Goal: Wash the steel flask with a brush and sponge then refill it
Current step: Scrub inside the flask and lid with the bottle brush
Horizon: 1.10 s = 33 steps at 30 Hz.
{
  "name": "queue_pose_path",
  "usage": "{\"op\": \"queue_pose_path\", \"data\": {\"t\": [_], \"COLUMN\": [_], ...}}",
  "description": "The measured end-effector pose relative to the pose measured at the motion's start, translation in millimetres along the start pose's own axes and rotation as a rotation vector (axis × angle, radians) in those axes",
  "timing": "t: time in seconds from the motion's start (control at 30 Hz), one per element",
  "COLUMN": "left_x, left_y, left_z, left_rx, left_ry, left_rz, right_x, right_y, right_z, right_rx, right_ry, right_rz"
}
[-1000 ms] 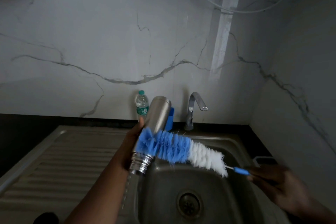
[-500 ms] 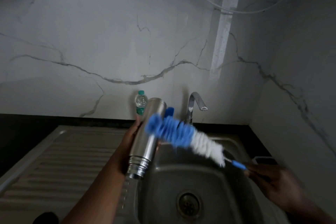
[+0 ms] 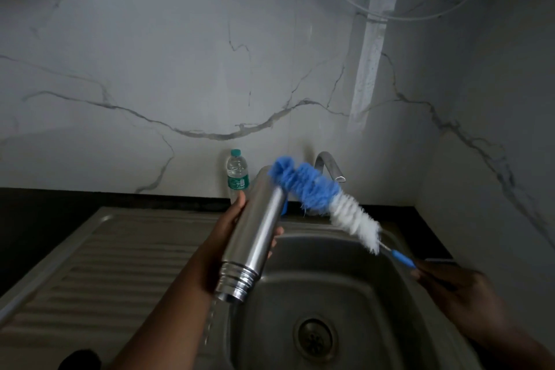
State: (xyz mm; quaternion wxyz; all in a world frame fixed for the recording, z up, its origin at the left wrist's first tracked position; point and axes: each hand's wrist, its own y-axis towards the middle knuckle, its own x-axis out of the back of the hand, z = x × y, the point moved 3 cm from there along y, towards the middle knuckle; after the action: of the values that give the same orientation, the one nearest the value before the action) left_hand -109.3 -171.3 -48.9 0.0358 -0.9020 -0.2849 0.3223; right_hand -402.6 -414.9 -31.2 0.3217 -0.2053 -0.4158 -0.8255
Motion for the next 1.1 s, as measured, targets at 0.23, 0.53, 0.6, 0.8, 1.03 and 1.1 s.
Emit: {"op": "queue_pose_path", "data": {"t": [0.23,0.53,0.6,0.8,1.03,1.1], "left_x": [-2,-1,-8,-11,-16,-12], "left_y": [2,5,2,5,3,6], "left_z": [-10,-13,-16,-15,-5,-2], "left_rx": [-0.111,-0.233,-0.136,-0.131,-0.170,-0.274], "left_ry": [0.007,0.075,0.039,0.018,0.286,0.371], "left_rz": [-0.040,-0.166,-0.070,0.000,-0.209,-0.277], "right_x": [4,1,5,5,1,7], "right_y": [2,-2,-1,-3,-7,0], "right_z": [8,5,2,15,34,22], "right_rx": [0.025,-0.055,-0.153,-0.153,-0.174,-0.272], "right_ry": [-0.123,-0.145,-0.130,-0.204,-0.091,-0.022], "right_rz": [0.180,0.214,0.114,0.238,0.153,0.113]}}
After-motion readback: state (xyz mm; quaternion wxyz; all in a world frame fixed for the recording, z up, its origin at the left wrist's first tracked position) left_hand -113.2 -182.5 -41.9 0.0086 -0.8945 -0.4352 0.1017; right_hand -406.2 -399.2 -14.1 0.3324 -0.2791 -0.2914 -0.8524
